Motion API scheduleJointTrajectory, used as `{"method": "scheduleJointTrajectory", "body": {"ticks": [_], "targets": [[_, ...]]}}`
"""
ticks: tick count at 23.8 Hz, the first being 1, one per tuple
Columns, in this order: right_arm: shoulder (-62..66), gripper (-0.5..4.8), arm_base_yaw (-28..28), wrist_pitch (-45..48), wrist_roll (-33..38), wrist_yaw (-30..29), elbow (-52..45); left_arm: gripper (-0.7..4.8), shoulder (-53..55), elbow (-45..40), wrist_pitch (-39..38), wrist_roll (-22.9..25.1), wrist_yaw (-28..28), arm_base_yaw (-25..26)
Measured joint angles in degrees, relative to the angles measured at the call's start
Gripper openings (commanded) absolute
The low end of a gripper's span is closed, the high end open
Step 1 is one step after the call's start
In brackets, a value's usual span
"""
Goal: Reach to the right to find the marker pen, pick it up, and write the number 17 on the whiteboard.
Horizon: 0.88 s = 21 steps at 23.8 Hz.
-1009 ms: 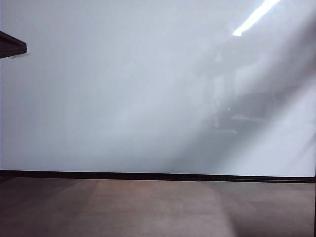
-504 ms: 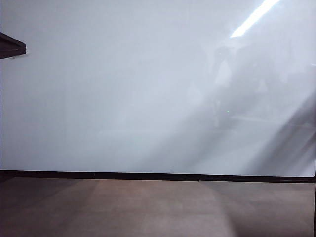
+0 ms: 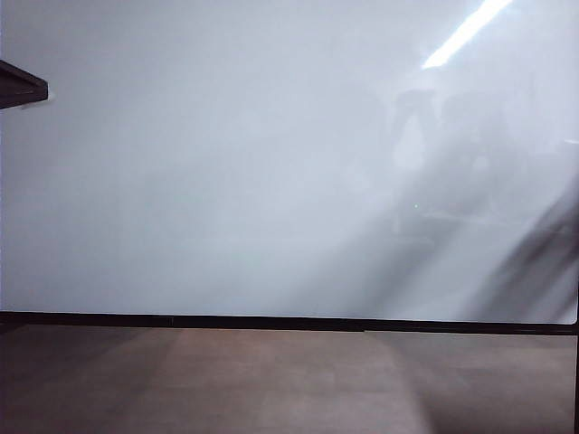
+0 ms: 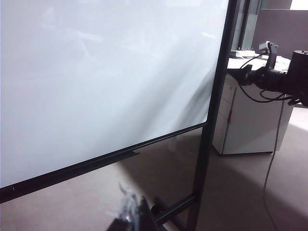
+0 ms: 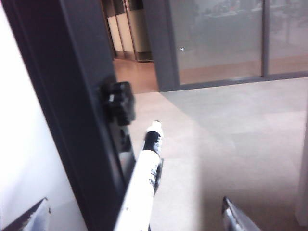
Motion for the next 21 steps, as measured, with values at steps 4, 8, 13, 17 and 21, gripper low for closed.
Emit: {"method": "scheduleJointTrajectory", "body": {"ticks": [4, 8, 13, 17, 21], "targets": [[0.00, 4.08, 0.15, 0.04, -1.46, 1.46, 0.33, -0.05, 0.00, 0.00, -0.07, 0.00, 0.00, 0.00], [0.00, 3.86, 0.85, -0.31, -2.84, 2.03, 0.35, -0.05, 0.02, 0.00, -0.11, 0.00, 0.00, 0.00], [0.00, 3.01, 2.10, -2.58, -4.37, 2.43, 1.14, -0.05, 0.02, 0.00, -0.13, 0.00, 0.00, 0.00], [0.00, 2.24, 2.08, -2.64, -4.72, 2.47, 1.16, -0.05, 0.02, 0.00, -0.13, 0.02, 0.00, 0.00], [0.00, 2.05, 2.08, -2.69, -4.85, 2.47, 1.16, -0.05, 0.02, 0.00, -0.13, 0.00, 0.00, 0.00]]}}
